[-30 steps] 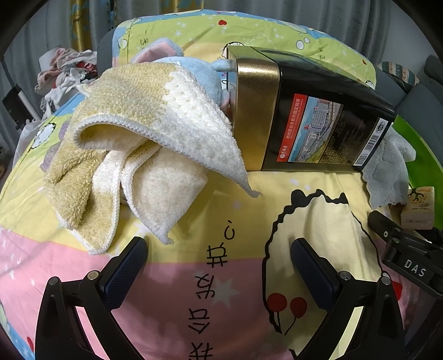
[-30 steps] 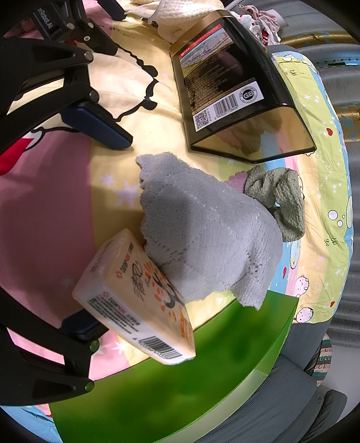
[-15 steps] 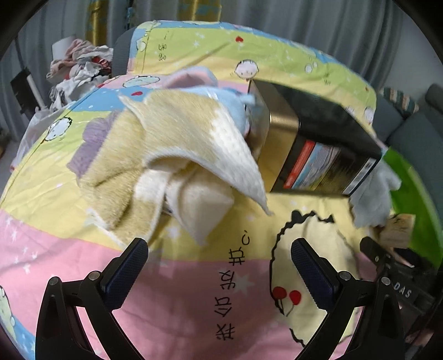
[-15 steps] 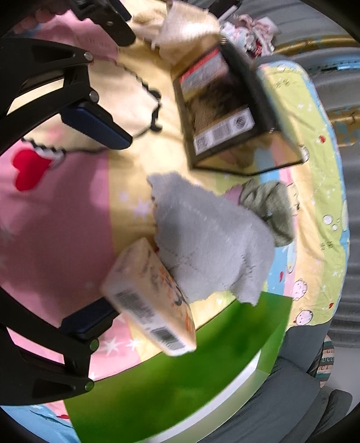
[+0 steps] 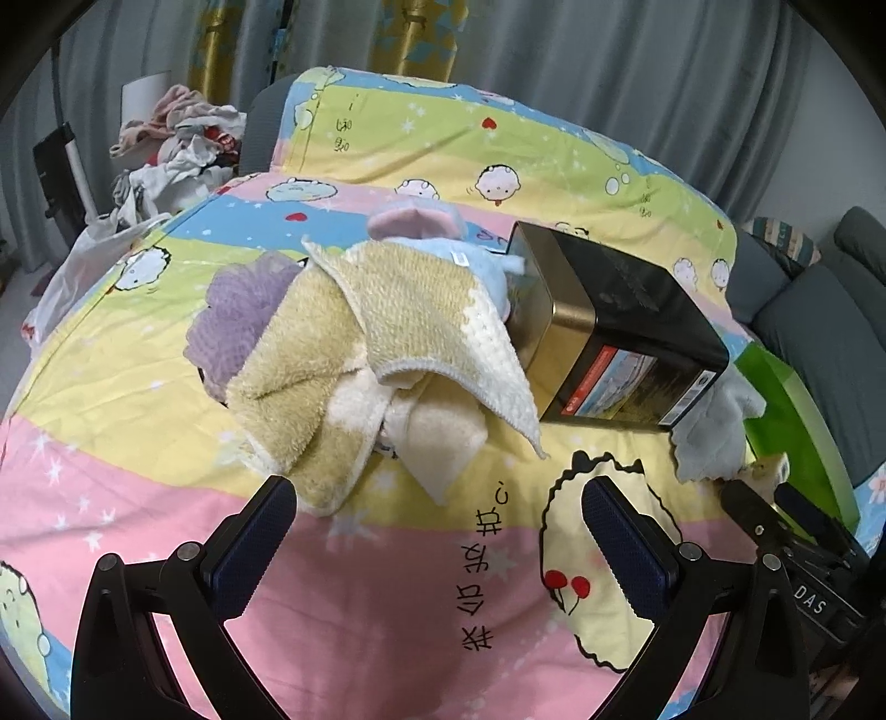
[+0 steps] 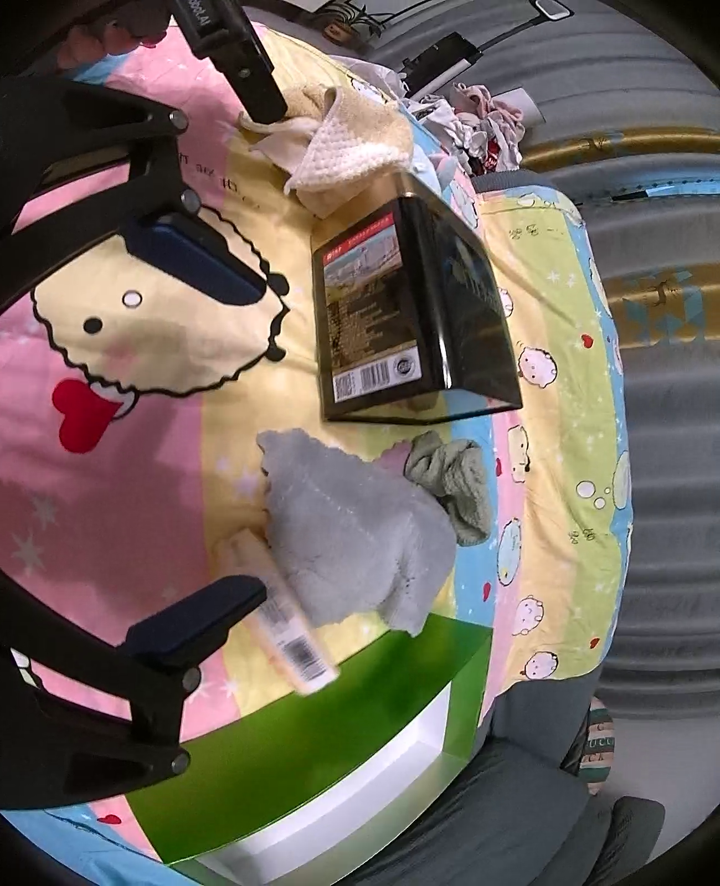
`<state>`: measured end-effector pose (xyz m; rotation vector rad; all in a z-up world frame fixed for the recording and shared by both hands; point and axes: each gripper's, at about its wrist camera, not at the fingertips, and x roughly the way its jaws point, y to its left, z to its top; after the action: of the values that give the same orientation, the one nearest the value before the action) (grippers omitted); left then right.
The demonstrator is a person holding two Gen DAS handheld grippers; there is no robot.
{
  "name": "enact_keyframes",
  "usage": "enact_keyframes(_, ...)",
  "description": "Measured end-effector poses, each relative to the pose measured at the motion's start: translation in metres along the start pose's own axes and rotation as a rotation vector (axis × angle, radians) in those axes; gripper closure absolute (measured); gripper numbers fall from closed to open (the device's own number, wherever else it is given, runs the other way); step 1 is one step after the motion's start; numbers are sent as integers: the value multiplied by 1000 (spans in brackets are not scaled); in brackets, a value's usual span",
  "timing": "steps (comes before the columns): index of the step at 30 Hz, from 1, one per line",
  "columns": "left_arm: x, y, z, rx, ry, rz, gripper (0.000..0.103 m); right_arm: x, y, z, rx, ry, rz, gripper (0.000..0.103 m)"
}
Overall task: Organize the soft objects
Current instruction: 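Move the right tool to the yellow-and-white towel and close on it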
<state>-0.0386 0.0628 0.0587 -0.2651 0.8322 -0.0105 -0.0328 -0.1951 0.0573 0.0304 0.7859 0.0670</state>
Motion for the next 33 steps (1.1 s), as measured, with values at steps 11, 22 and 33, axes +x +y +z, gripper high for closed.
enact_keyframes(11,-3,9,1,-30,7,-30,0,-4,12,-2,-7,-9,44,31)
enact_keyframes(22,-11,17,6,-43,-19,-34,21,-7,17,-1,31,17,93,43)
enact_keyframes(33,-14,54,17,-141,-4,-50,21,-11,66,30,40,75,339,14)
